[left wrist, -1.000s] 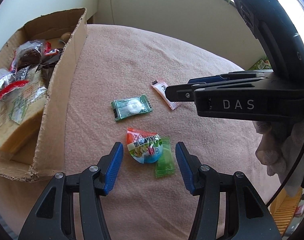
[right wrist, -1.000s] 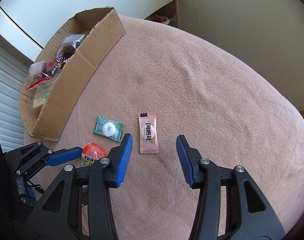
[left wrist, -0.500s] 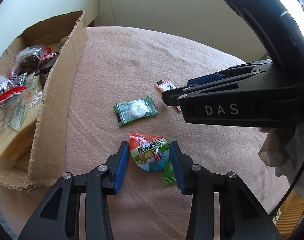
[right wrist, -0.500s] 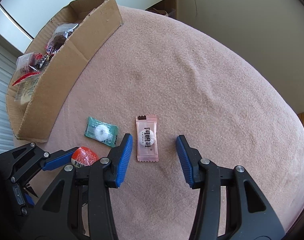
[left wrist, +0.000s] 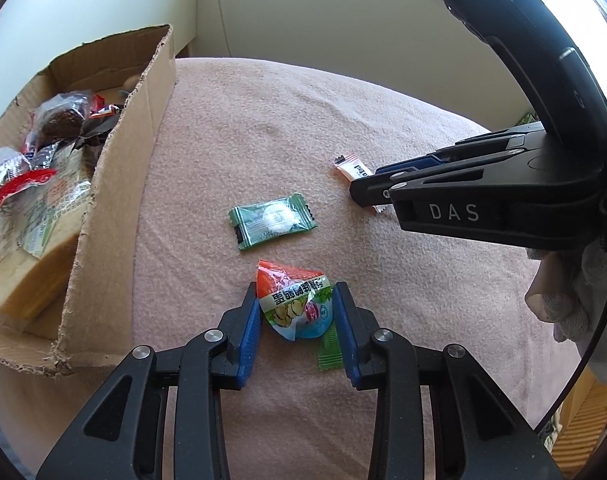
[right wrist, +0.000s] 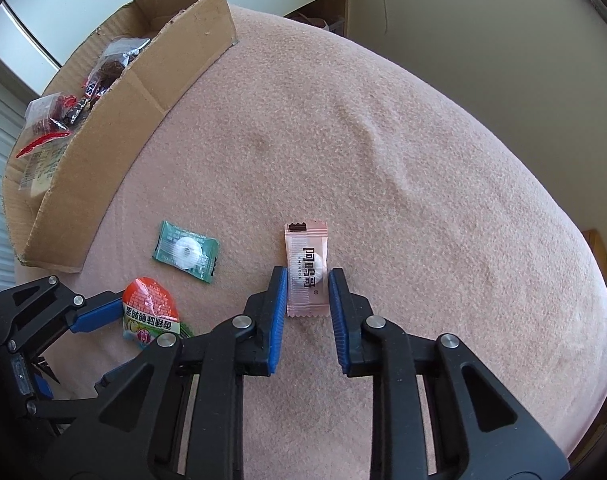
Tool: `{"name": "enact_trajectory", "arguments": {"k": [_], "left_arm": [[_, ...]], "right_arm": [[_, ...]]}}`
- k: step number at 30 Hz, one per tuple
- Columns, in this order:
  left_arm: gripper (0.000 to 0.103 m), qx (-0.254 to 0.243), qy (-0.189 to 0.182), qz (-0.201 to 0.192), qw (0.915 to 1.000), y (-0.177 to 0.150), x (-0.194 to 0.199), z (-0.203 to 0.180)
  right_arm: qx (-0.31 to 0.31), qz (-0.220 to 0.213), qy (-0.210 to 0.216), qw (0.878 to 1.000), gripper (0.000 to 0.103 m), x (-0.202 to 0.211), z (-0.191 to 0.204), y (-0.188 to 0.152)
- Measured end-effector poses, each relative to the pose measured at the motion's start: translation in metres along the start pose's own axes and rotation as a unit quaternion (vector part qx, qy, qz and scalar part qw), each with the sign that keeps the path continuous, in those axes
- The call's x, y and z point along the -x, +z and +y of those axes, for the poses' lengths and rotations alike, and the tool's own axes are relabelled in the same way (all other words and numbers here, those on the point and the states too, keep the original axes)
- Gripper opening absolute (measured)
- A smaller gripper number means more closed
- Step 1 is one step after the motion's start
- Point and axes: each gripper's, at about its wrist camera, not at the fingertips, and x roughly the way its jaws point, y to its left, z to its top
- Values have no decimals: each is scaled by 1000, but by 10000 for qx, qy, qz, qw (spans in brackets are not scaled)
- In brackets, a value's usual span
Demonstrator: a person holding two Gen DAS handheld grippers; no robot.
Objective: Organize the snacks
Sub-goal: 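Grasp the colourful wrapped candy with the left gripper while the right gripper grasps the pink packet, then carry the colourful candy and pink packet in both grippers over the box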
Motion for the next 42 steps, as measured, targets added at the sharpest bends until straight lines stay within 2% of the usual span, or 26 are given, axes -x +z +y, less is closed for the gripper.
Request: {"name": "enact_trajectory", "arguments": {"k": [4,7,15,18,23,31,42], "left_arm": [[30,68,-42,-1,10000,3,14,4],[22,96,-56,-15,9999,3,21,6],[23,265,-172,15,9995,2,24,18],[25,216,-113,63,9997,4,22,23],[23,77,-96,-65,9999,5,22,18],[21,337,-261,-261,9987,8,38,32],[21,394,-251,-657,9967,18,92,43]], "right_arm": [[-95,-51,46,9999,21,7,-6,-9],[-164,-100,66,9998,21,15,-12,-19],[-267,-107,91,9995,21,20,-23,-31],[-302,-109,83,9994,21,20,-26,-32],[-312,-106,79,9994,21,19,-25,-33],[-312,-156,55,9994,21,22,-15,-34],[-225,-494,140,9984,21,62,0,-26]]}}
